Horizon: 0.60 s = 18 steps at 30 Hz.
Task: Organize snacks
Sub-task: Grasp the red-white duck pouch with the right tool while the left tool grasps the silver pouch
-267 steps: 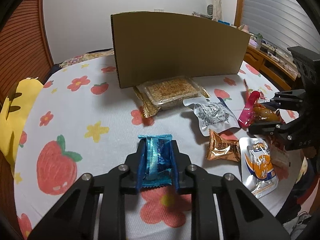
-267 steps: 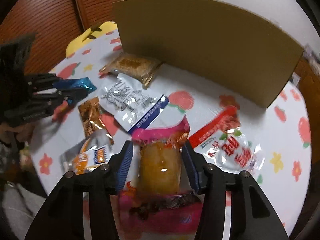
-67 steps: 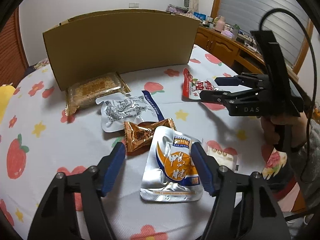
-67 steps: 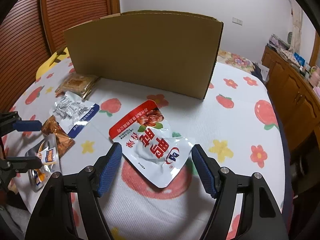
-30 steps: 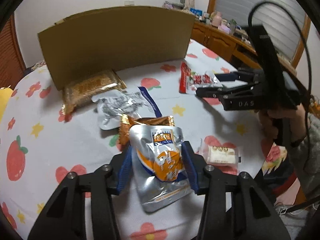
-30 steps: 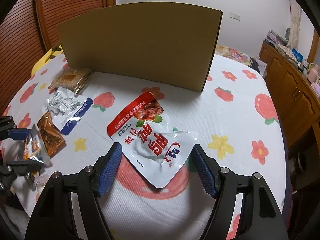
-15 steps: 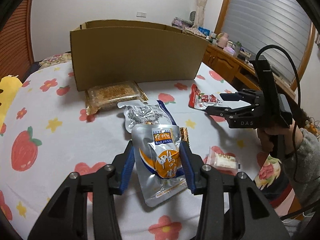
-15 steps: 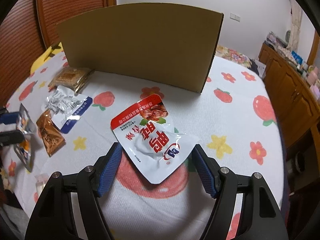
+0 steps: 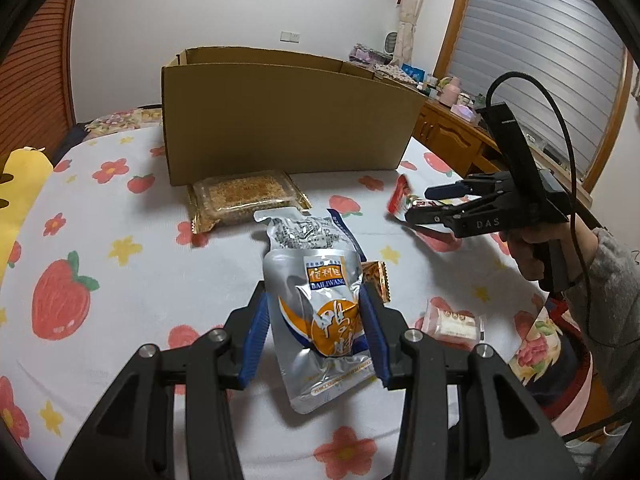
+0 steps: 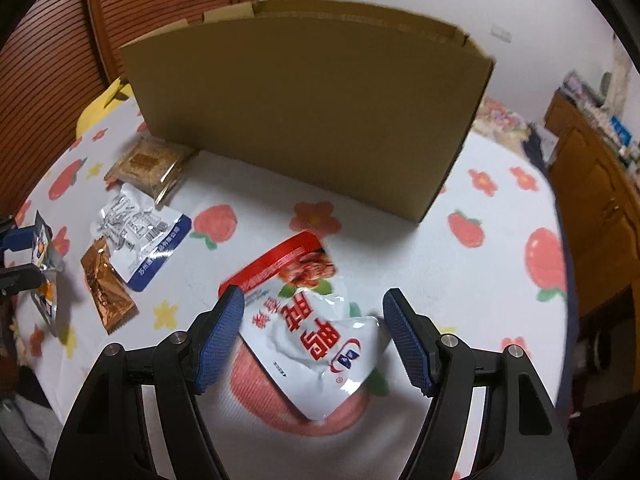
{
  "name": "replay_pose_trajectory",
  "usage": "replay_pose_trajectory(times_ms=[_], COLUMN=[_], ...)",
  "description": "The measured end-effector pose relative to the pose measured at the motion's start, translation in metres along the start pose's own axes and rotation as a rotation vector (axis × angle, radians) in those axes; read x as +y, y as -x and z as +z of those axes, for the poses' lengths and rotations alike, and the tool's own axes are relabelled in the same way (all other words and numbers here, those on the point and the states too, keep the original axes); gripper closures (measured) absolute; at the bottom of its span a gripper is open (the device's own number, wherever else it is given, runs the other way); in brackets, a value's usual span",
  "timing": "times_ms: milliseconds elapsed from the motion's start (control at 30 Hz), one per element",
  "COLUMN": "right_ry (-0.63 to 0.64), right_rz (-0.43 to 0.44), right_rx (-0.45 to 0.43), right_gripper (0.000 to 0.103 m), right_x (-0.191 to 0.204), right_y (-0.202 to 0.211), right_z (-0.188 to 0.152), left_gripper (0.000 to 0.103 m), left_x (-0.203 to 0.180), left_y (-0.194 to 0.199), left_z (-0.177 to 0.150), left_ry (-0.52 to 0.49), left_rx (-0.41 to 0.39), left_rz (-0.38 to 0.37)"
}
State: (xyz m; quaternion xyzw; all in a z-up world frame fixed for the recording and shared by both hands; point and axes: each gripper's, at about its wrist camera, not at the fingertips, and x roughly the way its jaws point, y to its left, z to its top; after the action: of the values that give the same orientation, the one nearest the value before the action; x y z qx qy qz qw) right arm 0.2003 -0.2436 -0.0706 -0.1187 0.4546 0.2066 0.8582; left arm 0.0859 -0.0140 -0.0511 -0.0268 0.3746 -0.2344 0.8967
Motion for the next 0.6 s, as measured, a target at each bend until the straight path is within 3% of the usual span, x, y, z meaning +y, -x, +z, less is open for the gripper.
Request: replay_pose_trajectory(times_ms=[233,600], right_ry=[0.003,0.005], right_rz=[0.062,0.0], right_rx=[0.044,0.031], right_gripper=[0.029,0.029], right_x=[0.001,0.011], right_y=[0.002,0.0], right_z=[-0.013,-0.016], left_gripper=[0.06,0.06], left_x=[0.003,0.005], left_y=[0.0,0.003], left_z=[0.002,0.002], left_ry=[0.013,0.018], left_rx=[-0.006,-0.014], left_rz=[0.003,0.008])
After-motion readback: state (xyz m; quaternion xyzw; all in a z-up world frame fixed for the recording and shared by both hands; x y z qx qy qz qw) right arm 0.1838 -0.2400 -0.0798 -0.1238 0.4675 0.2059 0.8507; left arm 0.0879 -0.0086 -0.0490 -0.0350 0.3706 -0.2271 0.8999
